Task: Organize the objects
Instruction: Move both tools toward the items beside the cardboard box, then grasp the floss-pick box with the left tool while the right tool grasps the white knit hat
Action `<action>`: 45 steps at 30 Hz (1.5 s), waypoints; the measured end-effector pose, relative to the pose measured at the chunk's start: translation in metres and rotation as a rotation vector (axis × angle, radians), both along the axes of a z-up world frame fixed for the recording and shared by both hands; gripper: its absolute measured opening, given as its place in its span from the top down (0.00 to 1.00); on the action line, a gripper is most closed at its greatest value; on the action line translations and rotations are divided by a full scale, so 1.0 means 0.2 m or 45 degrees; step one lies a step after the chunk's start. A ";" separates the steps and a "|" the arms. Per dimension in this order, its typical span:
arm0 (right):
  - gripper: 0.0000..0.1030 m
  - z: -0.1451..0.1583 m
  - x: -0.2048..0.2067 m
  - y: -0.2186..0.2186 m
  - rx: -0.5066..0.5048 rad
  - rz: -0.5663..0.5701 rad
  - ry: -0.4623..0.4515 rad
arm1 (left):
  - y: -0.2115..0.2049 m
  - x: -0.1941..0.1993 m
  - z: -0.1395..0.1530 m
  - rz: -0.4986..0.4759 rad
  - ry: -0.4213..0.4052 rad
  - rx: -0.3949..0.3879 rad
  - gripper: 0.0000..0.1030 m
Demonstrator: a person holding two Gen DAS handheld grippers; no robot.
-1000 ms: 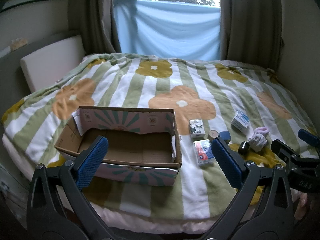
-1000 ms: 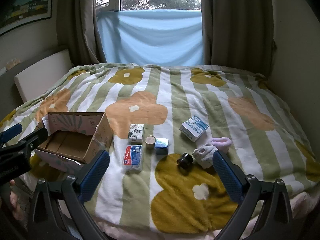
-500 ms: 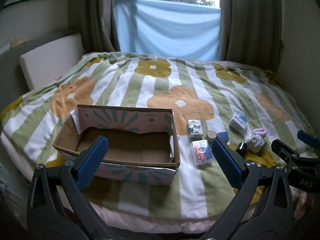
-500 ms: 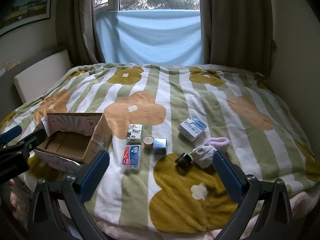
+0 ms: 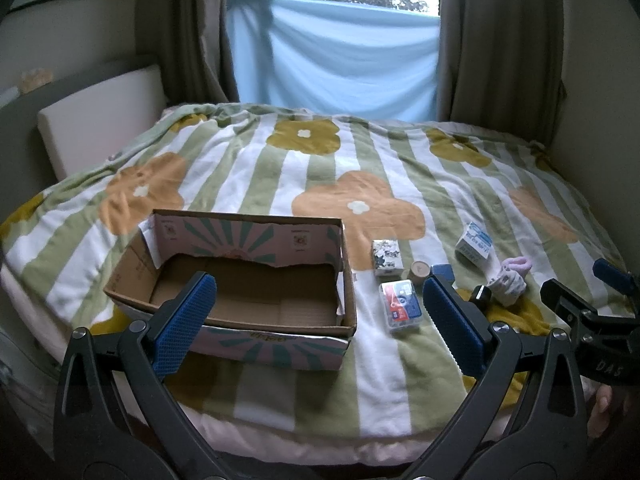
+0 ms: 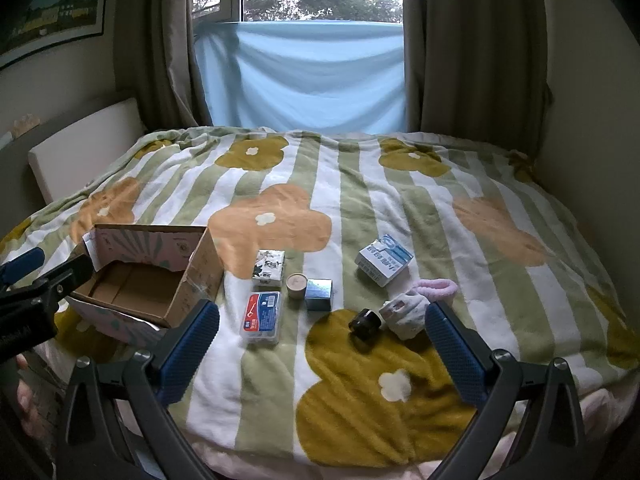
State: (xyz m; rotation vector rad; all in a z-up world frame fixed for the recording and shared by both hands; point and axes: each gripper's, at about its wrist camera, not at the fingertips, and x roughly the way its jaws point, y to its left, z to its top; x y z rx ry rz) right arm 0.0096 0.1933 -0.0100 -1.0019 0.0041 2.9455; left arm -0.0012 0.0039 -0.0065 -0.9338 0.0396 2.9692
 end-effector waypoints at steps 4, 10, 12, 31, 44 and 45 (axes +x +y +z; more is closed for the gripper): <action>0.00 0.01 0.00 0.00 0.003 0.001 0.004 | 0.01 -0.01 0.02 -0.004 -0.024 0.002 0.00; 0.00 0.03 0.00 0.06 0.018 0.001 0.000 | 0.03 -0.02 0.02 -0.005 -0.112 0.004 0.00; 0.00 0.04 0.00 0.09 0.021 -0.001 0.001 | 0.06 -0.03 0.01 -0.014 -0.105 0.013 0.00; 0.00 -0.16 -0.06 0.47 -0.012 -0.075 -0.101 | 0.53 -0.22 -0.37 -0.167 -0.248 0.064 0.00; 0.00 -0.40 -0.20 0.67 -0.145 -0.113 -0.229 | 0.68 -0.40 -0.60 -0.179 -0.399 0.050 0.00; 0.00 -0.42 -0.22 0.68 -0.155 -0.110 -0.238 | 0.68 -0.42 -0.62 -0.174 -0.408 0.044 0.00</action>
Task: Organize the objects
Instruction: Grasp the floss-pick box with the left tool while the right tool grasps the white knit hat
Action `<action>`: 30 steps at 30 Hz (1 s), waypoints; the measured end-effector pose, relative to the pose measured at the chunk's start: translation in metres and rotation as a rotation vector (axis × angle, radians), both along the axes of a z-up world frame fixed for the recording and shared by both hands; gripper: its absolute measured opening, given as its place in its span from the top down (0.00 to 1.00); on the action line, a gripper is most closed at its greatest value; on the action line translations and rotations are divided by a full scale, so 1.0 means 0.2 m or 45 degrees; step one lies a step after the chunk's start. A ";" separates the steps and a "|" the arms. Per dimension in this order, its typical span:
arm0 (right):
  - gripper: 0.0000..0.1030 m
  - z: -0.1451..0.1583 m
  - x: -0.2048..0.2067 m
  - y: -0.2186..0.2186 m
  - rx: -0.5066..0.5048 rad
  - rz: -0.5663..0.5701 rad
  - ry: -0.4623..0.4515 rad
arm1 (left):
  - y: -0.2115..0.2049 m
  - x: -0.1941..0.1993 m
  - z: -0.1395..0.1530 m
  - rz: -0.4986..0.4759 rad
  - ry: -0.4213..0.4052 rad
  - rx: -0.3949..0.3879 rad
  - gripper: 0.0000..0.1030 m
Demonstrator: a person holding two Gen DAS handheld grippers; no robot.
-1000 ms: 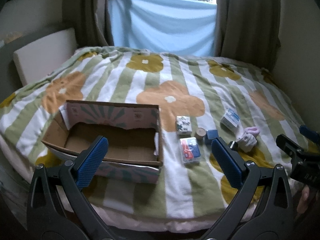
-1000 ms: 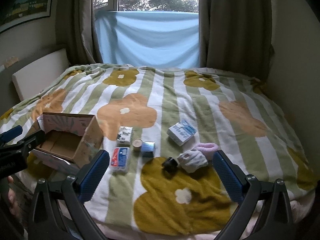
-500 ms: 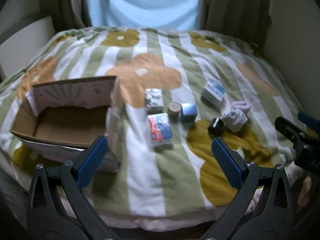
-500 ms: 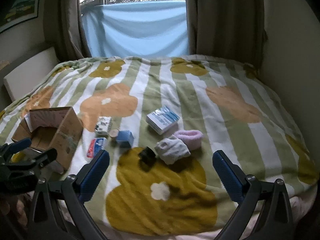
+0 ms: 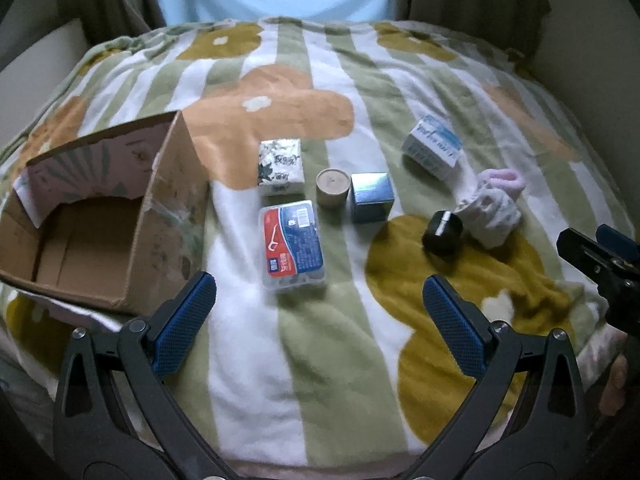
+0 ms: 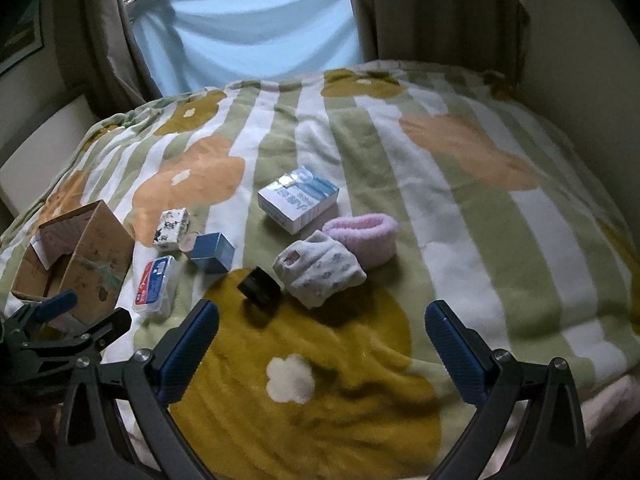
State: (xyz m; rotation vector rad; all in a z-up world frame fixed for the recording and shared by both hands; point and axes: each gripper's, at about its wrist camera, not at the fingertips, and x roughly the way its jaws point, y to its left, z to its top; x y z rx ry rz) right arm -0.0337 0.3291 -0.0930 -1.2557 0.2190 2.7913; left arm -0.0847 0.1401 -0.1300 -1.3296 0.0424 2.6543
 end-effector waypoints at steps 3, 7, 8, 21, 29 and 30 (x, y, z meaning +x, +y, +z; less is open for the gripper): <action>0.00 -0.06 -0.06 0.02 -0.023 0.000 -0.027 | 0.00 -0.06 -0.06 0.009 -0.031 0.000 0.00; 0.00 -0.14 -0.14 0.03 -0.048 0.013 -0.063 | 0.01 -0.13 -0.13 0.014 -0.055 -0.020 0.01; 0.00 -0.15 -0.15 0.03 -0.055 0.016 -0.068 | 0.02 -0.14 -0.13 0.016 -0.043 -0.048 0.01; 0.00 -0.32 -0.33 0.09 -0.159 0.008 -0.096 | 0.02 -0.36 -0.31 0.042 -0.118 -0.053 0.08; 0.01 -0.39 -0.40 0.11 -0.188 0.007 -0.108 | -0.01 -0.43 -0.38 0.062 -0.153 -0.035 0.18; 0.03 -0.40 -0.41 0.11 -0.189 0.007 -0.109 | -0.01 -0.43 -0.39 0.066 -0.153 -0.039 0.22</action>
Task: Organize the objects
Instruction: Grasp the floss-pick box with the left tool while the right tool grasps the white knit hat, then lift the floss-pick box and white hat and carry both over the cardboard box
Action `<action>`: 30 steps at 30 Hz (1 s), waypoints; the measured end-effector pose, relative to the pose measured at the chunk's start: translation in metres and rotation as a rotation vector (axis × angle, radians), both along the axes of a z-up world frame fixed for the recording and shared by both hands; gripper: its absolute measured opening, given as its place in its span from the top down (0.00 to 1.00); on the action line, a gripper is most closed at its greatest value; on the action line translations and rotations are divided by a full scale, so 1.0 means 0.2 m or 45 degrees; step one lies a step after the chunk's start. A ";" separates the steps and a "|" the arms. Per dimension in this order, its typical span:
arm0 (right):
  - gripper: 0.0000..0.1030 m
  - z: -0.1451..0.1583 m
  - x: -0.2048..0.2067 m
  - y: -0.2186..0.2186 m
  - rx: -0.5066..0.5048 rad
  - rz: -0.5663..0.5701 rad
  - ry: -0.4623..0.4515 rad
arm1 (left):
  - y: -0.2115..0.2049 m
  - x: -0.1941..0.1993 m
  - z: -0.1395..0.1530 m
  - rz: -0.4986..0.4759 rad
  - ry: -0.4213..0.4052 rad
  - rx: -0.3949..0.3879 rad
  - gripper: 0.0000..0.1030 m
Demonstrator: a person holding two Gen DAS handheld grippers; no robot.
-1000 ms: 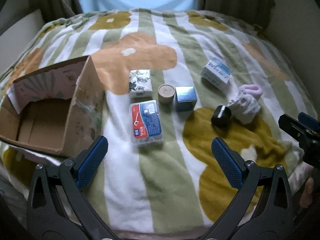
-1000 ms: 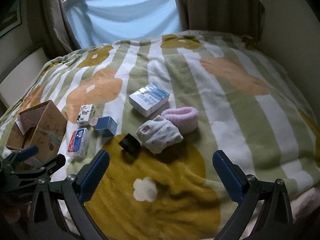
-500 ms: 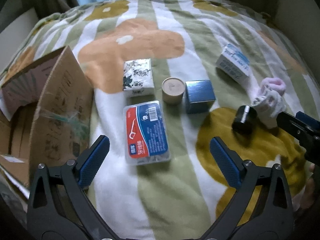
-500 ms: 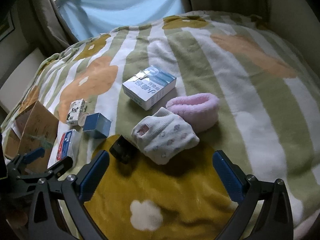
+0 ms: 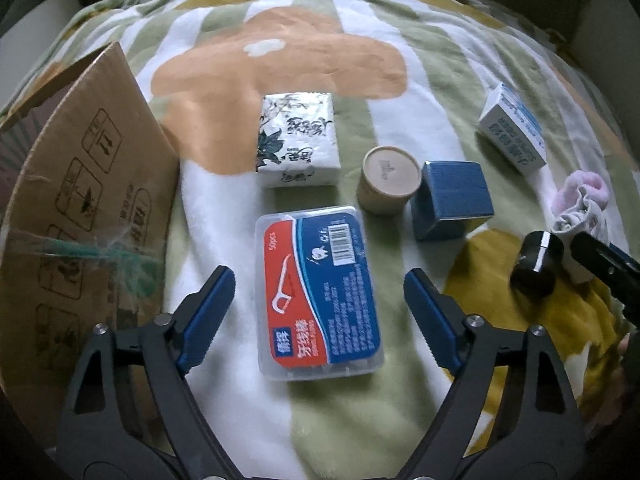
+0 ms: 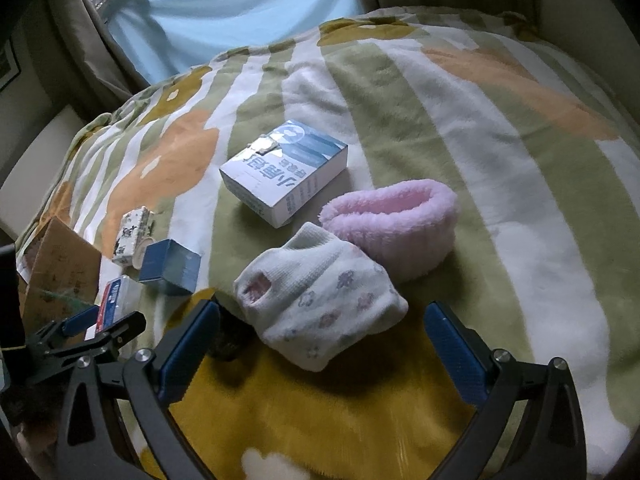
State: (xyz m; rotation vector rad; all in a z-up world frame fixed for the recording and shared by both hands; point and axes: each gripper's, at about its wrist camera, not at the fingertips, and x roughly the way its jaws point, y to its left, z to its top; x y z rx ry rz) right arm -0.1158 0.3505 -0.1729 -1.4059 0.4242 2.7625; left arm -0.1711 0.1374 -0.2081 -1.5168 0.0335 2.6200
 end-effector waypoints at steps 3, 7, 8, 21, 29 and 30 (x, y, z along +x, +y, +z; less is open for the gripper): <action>0.09 -0.04 -0.03 0.00 -0.025 0.000 -0.012 | -0.01 -0.02 -0.02 0.002 -0.014 -0.001 0.34; 0.22 -0.06 -0.04 0.01 -0.076 0.002 -0.005 | -0.02 -0.02 -0.04 0.004 -0.024 0.027 0.46; 0.23 -0.06 -0.05 0.01 -0.080 0.004 -0.005 | -0.03 -0.02 -0.04 0.003 -0.023 0.032 0.50; 0.34 -0.04 -0.03 0.02 -0.112 -0.004 0.016 | -0.03 0.00 -0.01 -0.013 0.011 0.027 0.52; 0.35 0.01 0.00 0.03 -0.100 -0.012 0.045 | -0.01 0.03 0.08 -0.027 0.052 0.038 0.52; 0.35 0.03 0.01 0.03 -0.091 -0.015 0.050 | -0.01 0.04 0.10 -0.030 0.059 0.040 0.52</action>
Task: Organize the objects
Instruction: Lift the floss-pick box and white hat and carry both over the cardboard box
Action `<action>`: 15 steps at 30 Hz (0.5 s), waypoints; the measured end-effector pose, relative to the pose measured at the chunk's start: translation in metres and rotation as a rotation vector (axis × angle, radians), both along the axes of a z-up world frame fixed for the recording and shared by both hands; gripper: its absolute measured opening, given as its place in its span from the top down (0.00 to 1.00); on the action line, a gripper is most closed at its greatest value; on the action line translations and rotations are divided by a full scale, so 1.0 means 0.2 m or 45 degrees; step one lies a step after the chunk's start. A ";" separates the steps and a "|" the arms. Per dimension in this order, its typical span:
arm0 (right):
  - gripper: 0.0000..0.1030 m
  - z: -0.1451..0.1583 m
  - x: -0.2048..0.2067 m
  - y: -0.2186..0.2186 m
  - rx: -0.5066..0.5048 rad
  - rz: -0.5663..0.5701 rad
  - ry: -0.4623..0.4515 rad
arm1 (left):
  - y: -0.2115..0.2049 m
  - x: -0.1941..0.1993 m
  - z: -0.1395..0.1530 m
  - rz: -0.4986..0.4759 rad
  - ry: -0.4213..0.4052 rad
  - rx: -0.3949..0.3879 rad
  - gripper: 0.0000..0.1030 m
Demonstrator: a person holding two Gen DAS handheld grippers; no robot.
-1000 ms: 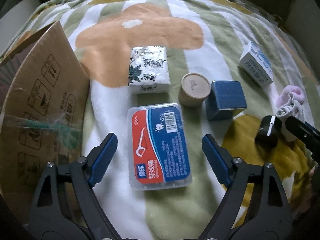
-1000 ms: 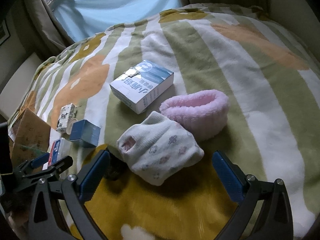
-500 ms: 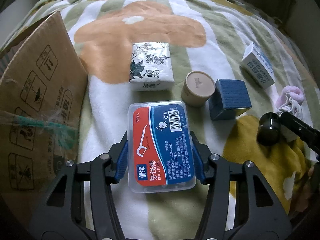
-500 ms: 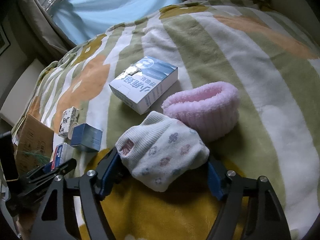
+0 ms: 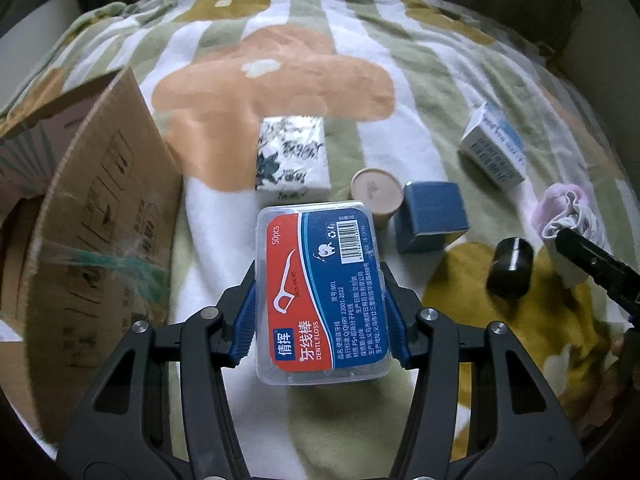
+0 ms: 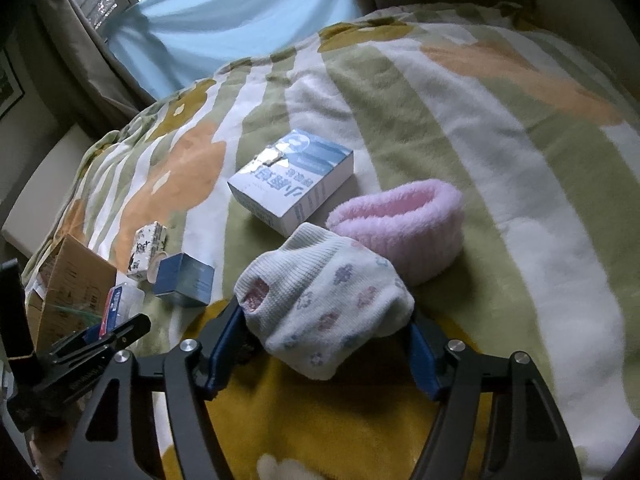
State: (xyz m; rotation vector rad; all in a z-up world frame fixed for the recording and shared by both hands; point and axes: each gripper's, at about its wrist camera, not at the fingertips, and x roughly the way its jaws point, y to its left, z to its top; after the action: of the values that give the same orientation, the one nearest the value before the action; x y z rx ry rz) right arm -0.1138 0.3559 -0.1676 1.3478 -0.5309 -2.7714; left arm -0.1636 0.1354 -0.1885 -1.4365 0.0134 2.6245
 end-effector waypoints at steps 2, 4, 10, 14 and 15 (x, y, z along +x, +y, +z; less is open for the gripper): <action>0.35 0.03 0.01 0.00 0.011 -0.005 0.011 | 0.01 0.02 0.04 -0.009 0.019 0.006 0.52; 0.35 0.07 0.03 0.00 0.028 -0.010 0.020 | 0.01 0.04 0.09 -0.016 0.040 0.009 0.52; 0.35 0.19 0.09 -0.02 0.082 -0.017 0.059 | -0.01 0.11 0.23 -0.026 0.102 0.020 0.52; 0.35 0.29 0.13 -0.06 0.110 -0.016 0.096 | -0.05 0.16 0.34 -0.024 0.152 0.023 0.52; 0.35 0.32 0.14 -0.07 0.119 -0.015 0.105 | -0.06 0.17 0.36 -0.023 0.163 0.022 0.52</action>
State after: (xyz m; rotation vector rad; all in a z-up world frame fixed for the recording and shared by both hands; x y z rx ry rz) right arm -0.0857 0.3414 -0.1033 1.2428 -0.4124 -2.8797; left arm -0.1292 0.1234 -0.1170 -1.2545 0.0178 2.6902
